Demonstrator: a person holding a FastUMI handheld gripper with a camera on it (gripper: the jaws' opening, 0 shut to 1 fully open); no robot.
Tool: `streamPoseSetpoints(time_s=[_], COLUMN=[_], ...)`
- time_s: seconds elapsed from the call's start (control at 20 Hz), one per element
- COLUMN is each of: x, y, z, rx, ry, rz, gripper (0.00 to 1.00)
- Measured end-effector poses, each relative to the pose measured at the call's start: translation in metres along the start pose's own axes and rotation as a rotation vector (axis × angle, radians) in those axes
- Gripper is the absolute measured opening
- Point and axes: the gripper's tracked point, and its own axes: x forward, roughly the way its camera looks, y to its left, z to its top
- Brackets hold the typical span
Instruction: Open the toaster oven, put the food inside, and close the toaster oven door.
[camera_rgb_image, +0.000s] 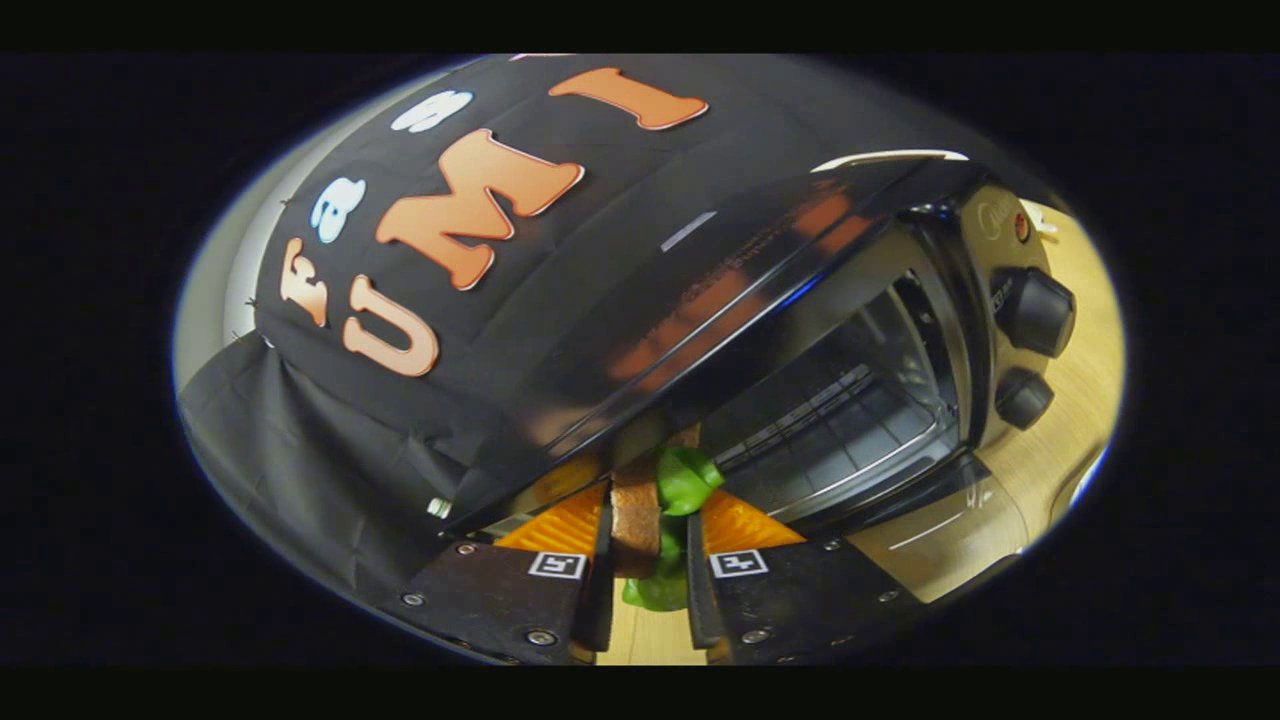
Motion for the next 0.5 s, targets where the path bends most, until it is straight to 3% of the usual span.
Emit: streamPoseSetpoints(time_s=[0.2, 0.4, 0.5], x=[0.021, 0.021, 0.020], y=[-0.004, -0.005, -0.010], z=[0.000, 0.001, 0.003], rx=[0.005, -0.126, -0.157], ry=[-0.055, -0.129, -0.136], rz=[-0.035, -0.095, -0.138], gripper=[0.31, 0.34, 0.44])
